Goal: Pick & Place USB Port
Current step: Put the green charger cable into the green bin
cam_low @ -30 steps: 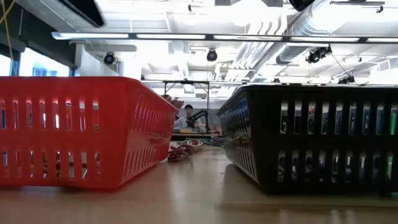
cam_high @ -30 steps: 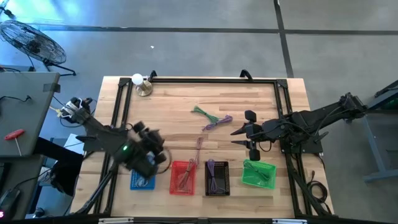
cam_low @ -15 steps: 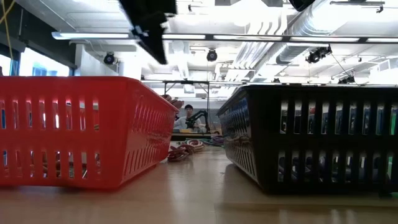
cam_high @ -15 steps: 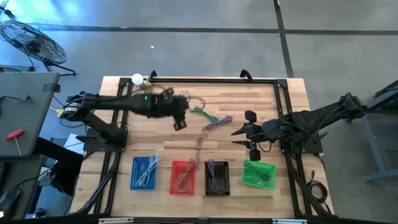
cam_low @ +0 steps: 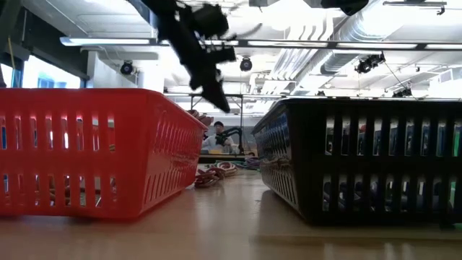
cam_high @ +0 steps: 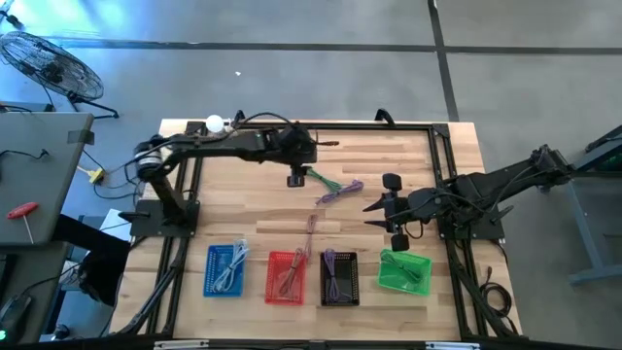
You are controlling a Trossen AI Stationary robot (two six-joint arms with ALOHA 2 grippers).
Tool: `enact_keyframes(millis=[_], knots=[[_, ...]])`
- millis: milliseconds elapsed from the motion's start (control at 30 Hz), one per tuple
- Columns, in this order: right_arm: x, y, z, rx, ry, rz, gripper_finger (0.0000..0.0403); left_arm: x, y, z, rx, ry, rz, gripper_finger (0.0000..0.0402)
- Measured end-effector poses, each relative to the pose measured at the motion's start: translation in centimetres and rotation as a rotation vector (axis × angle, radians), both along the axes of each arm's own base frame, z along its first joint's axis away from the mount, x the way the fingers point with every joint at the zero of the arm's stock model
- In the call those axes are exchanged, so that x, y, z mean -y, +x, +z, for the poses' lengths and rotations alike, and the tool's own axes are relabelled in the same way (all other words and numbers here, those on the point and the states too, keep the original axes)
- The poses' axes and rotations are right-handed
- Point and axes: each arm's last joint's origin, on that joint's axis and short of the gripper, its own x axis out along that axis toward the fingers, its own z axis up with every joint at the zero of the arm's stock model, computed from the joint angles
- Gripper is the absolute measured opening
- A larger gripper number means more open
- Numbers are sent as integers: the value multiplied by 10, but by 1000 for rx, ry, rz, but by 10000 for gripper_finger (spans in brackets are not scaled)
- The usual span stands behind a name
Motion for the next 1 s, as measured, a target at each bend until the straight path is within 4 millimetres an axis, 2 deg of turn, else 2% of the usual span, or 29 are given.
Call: enact_keyframes(millis=[133,267,567,1000], knots=[[1,0,0,-1,-24,12,128,-13,11,-30,-38,-41,-15,200],[1,0,0,0,-39,15,128,-16,22,-51,-44,-48,-29,200],[1,0,-1,-9,-56,16,128,-22,42,-66,-49,-93,-50,200],[1,-2,-3,-33,-46,10,128,-22,44,-101,-154,-180,-14,200]])
